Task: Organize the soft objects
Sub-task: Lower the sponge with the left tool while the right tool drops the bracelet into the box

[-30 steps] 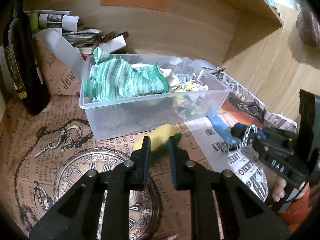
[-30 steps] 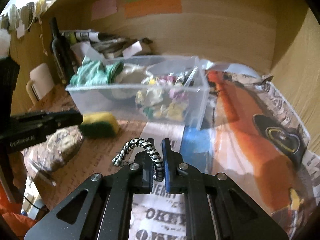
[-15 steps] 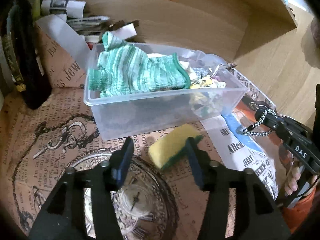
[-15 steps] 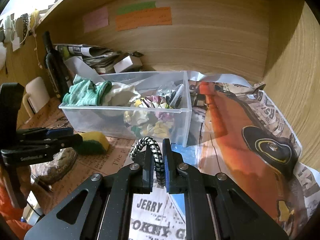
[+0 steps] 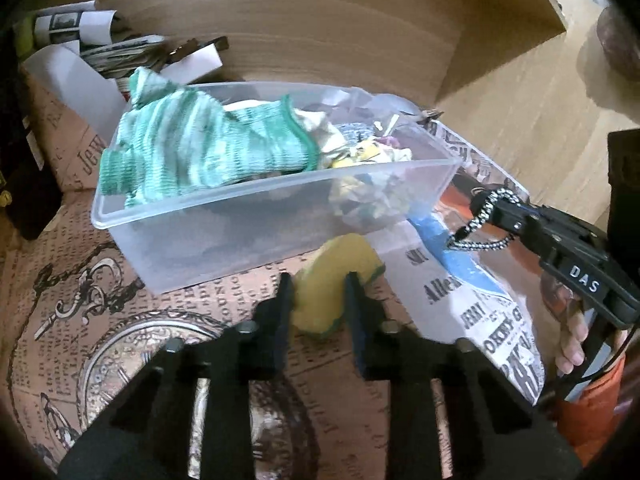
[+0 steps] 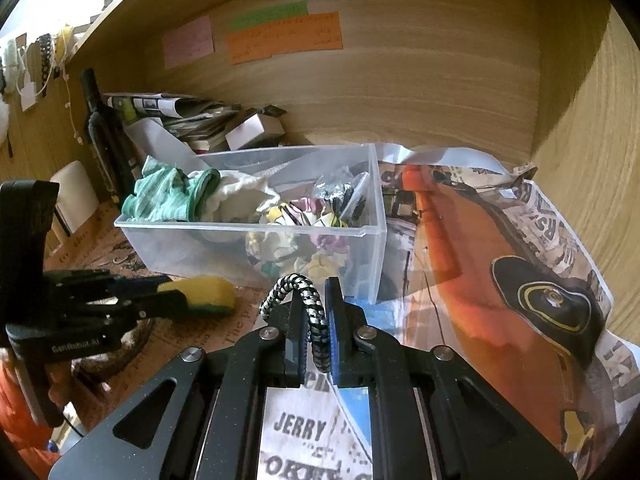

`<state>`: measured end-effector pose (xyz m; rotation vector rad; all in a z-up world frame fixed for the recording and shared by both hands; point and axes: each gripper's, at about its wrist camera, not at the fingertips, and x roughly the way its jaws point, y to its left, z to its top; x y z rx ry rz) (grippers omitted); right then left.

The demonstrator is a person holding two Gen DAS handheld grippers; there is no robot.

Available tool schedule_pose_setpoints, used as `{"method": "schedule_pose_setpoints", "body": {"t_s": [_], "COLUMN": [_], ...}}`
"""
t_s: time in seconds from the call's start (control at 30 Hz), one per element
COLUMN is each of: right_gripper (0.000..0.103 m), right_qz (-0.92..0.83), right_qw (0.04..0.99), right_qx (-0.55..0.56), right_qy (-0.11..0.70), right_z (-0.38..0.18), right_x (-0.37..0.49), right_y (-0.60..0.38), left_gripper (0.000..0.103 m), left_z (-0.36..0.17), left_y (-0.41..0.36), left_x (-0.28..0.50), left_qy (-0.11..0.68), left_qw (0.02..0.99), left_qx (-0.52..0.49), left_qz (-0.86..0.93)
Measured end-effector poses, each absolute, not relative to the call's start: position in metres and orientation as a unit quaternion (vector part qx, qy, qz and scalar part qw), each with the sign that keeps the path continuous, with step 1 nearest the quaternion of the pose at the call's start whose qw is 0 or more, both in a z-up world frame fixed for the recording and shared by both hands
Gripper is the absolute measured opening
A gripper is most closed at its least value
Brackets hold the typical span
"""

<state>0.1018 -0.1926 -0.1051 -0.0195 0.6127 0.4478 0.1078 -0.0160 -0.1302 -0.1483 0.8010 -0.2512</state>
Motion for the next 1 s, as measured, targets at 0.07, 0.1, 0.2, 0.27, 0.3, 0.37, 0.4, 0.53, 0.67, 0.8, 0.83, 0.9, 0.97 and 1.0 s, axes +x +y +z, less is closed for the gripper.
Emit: {"method": "schedule_pose_setpoints", "body": {"t_s": [0.07, 0.1, 0.2, 0.27, 0.3, 0.37, 0.4, 0.53, 0.67, 0.8, 0.83, 0.9, 0.97, 1.0], "right_gripper": [0.008, 0.008, 0.008, 0.008, 0.008, 0.008, 0.008, 0.008, 0.008, 0.008, 0.008, 0.008, 0.008, 0.008], "right_qz": [0.218, 0.218, 0.219, 0.219, 0.219, 0.221, 0.223, 0.228, 0.233, 0.229, 0.228, 0.228, 0.228, 0.228], "right_qw": [0.931, 0.931, 0.934, 0.936, 0.937, 0.939, 0.94, 0.944, 0.945, 0.945, 0.945, 0.94, 0.936, 0.933], "right_qx": [-0.011, -0.011, -0.008, -0.007, -0.006, -0.004, -0.005, -0.012, -0.025, -0.037, -0.039, -0.041, -0.043, -0.043], "right_qy": [0.294, 0.292, 0.283, 0.276, 0.272, 0.263, 0.258, 0.239, 0.227, 0.229, 0.233, 0.249, 0.266, 0.276], "right_z": [-0.102, -0.101, -0.096, -0.092, -0.09, -0.083, -0.081, -0.066, -0.056, -0.057, -0.059, -0.068, -0.076, -0.081], "right_x": [0.102, 0.103, 0.105, 0.106, 0.107, 0.109, 0.11, 0.117, 0.128, 0.147, 0.153, 0.167, 0.177, 0.182], "right_y": [-0.193, -0.193, -0.194, -0.194, -0.194, -0.193, -0.192, -0.184, -0.172, -0.158, -0.155, -0.148, -0.144, -0.143], "left_gripper": [0.021, 0.02, 0.019, 0.019, 0.019, 0.019, 0.019, 0.019, 0.019, 0.019, 0.019, 0.019, 0.019, 0.019], "left_z": [-0.127, -0.124, -0.113, -0.103, -0.099, -0.086, -0.079, -0.055, -0.043, -0.049, -0.052, -0.061, -0.072, -0.075], "left_y": [-0.018, -0.019, -0.017, -0.019, -0.019, -0.016, -0.015, -0.012, -0.006, -0.004, -0.005, -0.006, -0.007, -0.008], "left_x": [0.106, 0.105, 0.099, 0.095, 0.093, 0.091, 0.091, 0.097, 0.108, 0.13, 0.133, 0.143, 0.153, 0.154], "left_qy": [0.381, 0.377, 0.36, 0.346, 0.342, 0.325, 0.316, 0.285, 0.268, 0.265, 0.268, 0.278, 0.293, 0.298], "left_qw": [0.913, 0.914, 0.921, 0.926, 0.928, 0.934, 0.937, 0.949, 0.956, 0.961, 0.961, 0.958, 0.953, 0.952], "left_qx": [-0.075, -0.076, -0.075, -0.075, -0.075, -0.074, -0.073, -0.067, -0.059, -0.04, -0.038, -0.035, -0.036, -0.036], "left_qz": [-0.125, -0.128, -0.129, -0.13, -0.131, -0.13, -0.13, -0.118, -0.099, -0.066, -0.063, -0.062, -0.066, -0.067]}}
